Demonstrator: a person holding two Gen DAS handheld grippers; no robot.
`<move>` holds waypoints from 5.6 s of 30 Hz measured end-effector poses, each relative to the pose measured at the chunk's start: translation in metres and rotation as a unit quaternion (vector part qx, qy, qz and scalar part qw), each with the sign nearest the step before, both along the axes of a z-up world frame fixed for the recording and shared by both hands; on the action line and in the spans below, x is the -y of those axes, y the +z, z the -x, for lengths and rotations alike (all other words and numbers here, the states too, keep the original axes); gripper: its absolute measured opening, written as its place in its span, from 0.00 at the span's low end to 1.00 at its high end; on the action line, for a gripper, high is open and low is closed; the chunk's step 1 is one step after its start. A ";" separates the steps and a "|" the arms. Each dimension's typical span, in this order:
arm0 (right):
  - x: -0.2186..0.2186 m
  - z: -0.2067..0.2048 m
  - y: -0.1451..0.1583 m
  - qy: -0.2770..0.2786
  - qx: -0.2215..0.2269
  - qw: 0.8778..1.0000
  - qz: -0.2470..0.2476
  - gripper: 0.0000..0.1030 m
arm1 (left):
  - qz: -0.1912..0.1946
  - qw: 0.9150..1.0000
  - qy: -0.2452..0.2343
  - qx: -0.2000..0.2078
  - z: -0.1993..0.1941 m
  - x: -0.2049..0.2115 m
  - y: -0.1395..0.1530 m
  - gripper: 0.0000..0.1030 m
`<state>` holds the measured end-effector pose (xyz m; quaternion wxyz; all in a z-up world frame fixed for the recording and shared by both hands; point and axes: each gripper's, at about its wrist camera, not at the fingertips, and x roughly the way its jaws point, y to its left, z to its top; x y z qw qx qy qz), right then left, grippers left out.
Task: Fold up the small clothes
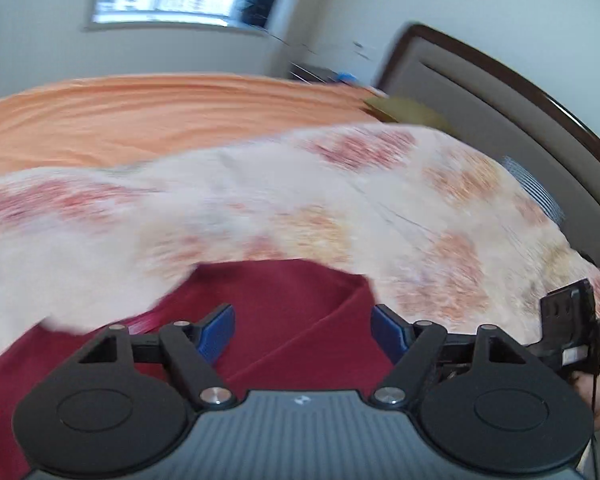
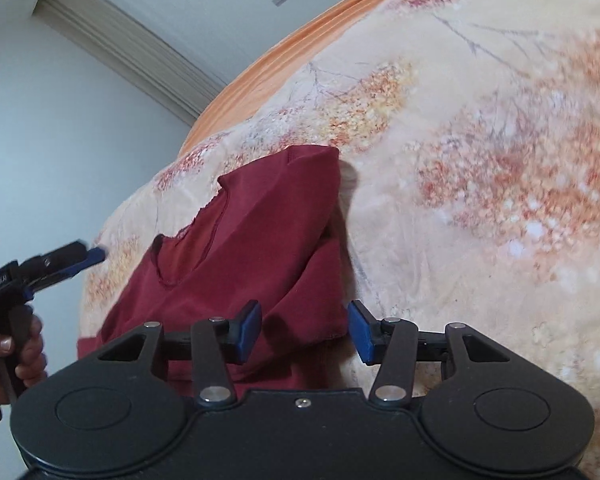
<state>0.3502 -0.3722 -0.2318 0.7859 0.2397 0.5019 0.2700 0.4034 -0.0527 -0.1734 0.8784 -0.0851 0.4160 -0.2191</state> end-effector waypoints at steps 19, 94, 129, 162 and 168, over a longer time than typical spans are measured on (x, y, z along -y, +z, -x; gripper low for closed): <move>0.029 0.005 -0.023 -0.046 -0.032 0.994 -0.093 0.10 | -0.009 0.992 -0.014 -0.122 -0.089 0.095 -0.073 0.06; -0.297 0.158 0.150 0.100 0.018 0.995 0.016 0.96 | 0.219 0.731 0.646 -0.018 0.383 -0.534 -0.119 0.84; -0.352 0.113 0.068 0.092 -0.096 0.989 -0.063 0.89 | -0.142 0.963 0.226 0.037 0.335 -0.265 -0.031 0.82; -0.331 0.071 0.085 0.151 -0.030 0.983 -0.103 0.03 | -0.127 0.954 0.272 0.008 0.347 -0.283 -0.022 0.82; -0.209 0.027 0.138 0.107 0.009 0.991 -0.078 0.03 | -0.122 0.963 0.240 0.015 0.322 -0.241 -0.017 0.83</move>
